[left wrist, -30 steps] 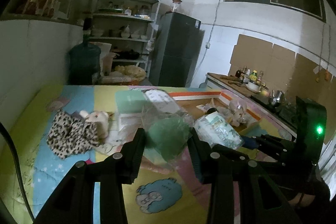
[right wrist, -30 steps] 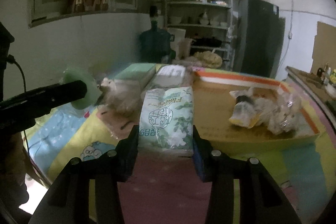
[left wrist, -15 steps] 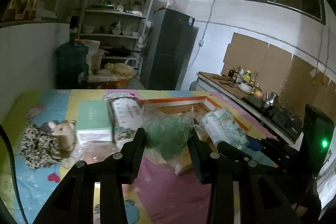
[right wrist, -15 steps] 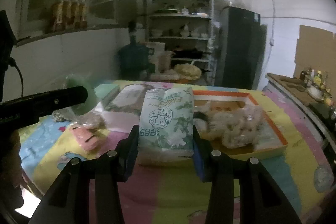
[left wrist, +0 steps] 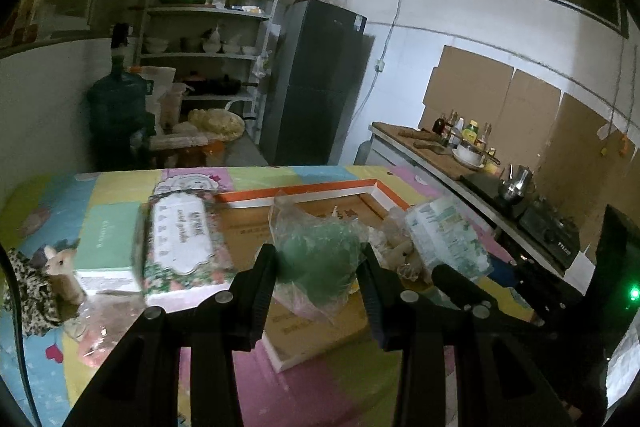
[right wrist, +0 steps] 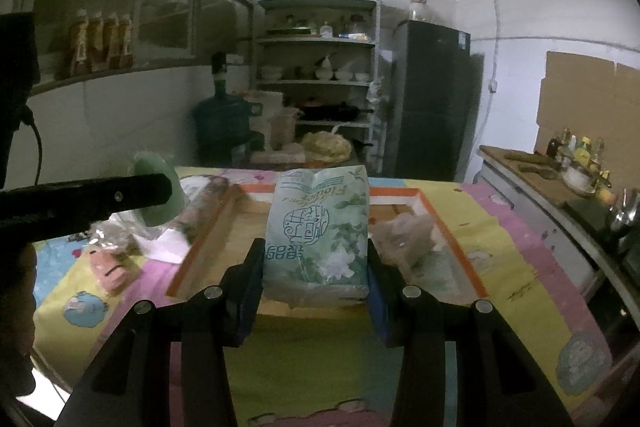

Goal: Organize soft objects
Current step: 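Carry the green bag and tissue packet in both grippers over the cardboard tray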

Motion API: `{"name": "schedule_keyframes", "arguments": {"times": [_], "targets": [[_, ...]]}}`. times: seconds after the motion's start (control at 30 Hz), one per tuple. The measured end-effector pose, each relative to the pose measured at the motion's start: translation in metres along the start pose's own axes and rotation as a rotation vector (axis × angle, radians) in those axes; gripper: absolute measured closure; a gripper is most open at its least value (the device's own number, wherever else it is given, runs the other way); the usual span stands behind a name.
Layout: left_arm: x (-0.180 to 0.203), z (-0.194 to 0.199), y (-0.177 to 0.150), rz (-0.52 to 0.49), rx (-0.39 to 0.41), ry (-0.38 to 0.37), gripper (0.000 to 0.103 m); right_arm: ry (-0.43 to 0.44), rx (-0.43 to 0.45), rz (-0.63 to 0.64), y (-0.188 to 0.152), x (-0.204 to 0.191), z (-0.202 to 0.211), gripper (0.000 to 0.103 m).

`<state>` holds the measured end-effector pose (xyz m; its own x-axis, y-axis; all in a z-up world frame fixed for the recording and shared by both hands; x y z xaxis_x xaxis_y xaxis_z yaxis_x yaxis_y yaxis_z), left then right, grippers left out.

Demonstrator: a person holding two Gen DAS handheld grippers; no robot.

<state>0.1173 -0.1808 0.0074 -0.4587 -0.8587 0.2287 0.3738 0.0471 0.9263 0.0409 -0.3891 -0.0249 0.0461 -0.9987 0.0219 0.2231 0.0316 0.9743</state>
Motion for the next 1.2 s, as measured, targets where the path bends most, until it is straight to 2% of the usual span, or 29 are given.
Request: {"name": "schedule_keyframes", "arguments": {"times": [0.23, 0.43, 0.67, 0.8, 1.2], "targets": [[0.019, -0.029, 0.01, 0.008, -0.015, 0.012, 0.062, -0.008, 0.022, 0.016, 0.011, 0.033, -0.009, 0.057], [0.03, -0.067, 0.018, 0.022, -0.06, 0.016, 0.062, 0.031, 0.015, 0.03, 0.027, 0.062, -0.033, 0.057], [0.04, -0.12, 0.015, 0.037, -0.145, 0.045, 0.062, 0.122, -0.073, 0.029, 0.044, 0.097, -0.082, 0.057], [0.048, -0.146, 0.012, 0.036, -0.178, 0.041, 0.062, 0.142, -0.132, 0.013, 0.047, 0.115, -0.113, 0.057], [0.057, -0.2, -0.004, 0.01, -0.232, 0.04, 0.062, 0.17, -0.31, -0.048, 0.022, 0.15, -0.19, 0.057]]}}
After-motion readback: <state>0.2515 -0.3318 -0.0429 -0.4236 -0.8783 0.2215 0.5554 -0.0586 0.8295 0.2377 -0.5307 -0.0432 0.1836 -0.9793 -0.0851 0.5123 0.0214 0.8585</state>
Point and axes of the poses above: each gripper's, at about its wrist camera, not at the fingertips, and z roughly against the way its jaws point, x to its right, y to its top, the point moved 2 cm from there along -z, roughly the way its jaws point, and after that the axes turned 14 degrees about x, right-handed, at the moved point
